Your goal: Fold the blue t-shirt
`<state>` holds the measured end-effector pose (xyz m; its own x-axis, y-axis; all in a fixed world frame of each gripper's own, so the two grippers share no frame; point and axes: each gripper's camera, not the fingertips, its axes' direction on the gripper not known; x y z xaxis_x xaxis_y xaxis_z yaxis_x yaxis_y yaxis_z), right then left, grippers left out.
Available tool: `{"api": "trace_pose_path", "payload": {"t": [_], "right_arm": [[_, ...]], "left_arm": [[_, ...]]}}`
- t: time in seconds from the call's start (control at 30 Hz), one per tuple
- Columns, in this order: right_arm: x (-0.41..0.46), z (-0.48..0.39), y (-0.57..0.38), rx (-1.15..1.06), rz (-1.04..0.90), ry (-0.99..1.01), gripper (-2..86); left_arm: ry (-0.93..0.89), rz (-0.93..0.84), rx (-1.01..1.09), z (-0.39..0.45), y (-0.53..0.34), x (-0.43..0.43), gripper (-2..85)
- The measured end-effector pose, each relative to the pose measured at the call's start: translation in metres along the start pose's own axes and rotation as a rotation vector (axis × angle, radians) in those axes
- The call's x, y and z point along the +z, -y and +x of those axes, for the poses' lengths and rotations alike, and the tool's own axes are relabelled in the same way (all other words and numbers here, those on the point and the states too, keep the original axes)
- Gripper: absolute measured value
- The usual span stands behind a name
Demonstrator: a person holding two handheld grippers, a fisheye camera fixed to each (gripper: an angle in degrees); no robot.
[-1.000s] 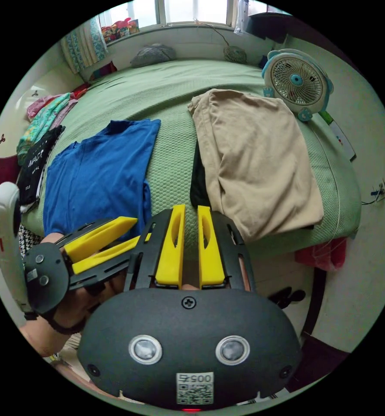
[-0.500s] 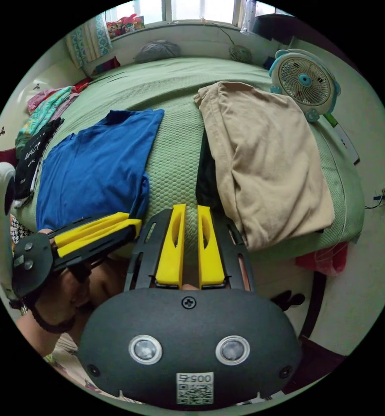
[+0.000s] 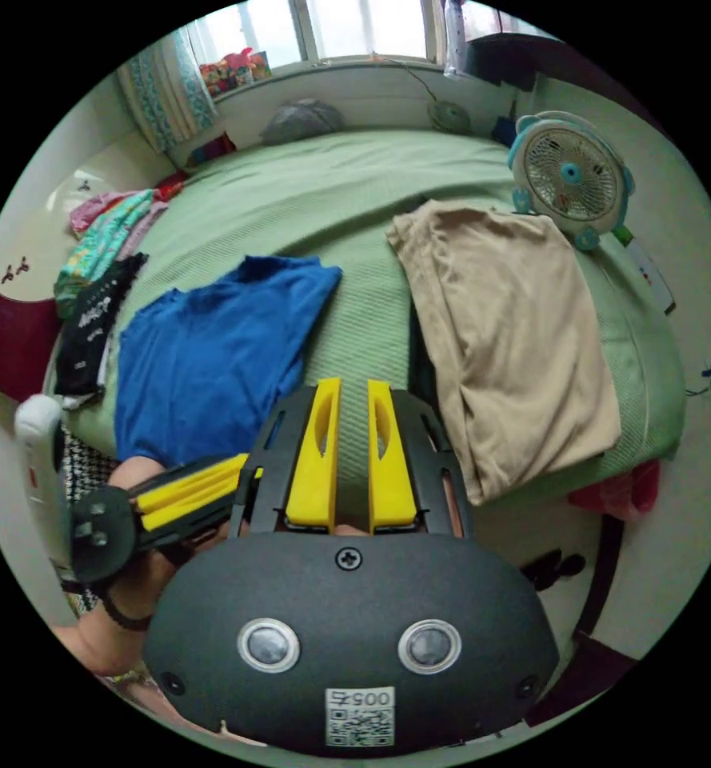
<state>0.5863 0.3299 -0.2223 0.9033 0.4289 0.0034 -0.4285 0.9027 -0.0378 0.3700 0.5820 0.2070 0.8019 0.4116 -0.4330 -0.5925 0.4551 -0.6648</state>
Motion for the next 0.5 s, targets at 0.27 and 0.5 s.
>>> {"api": "trace_pose_path", "payload": {"t": [0.27, 0.5], "right_arm": [[0.047, 0.012, 0.063, 0.066, -0.093, 0.189, 7.1], [0.072, 0.012, 0.089, 0.092, -0.135, 0.159, 5.6]], "left_arm": [[-0.025, -0.008, -0.015, -0.016, -0.007, -0.011, 3.0], [-0.053, -0.004, -0.018, -0.027, -0.017, -0.029, 3.5]]}}
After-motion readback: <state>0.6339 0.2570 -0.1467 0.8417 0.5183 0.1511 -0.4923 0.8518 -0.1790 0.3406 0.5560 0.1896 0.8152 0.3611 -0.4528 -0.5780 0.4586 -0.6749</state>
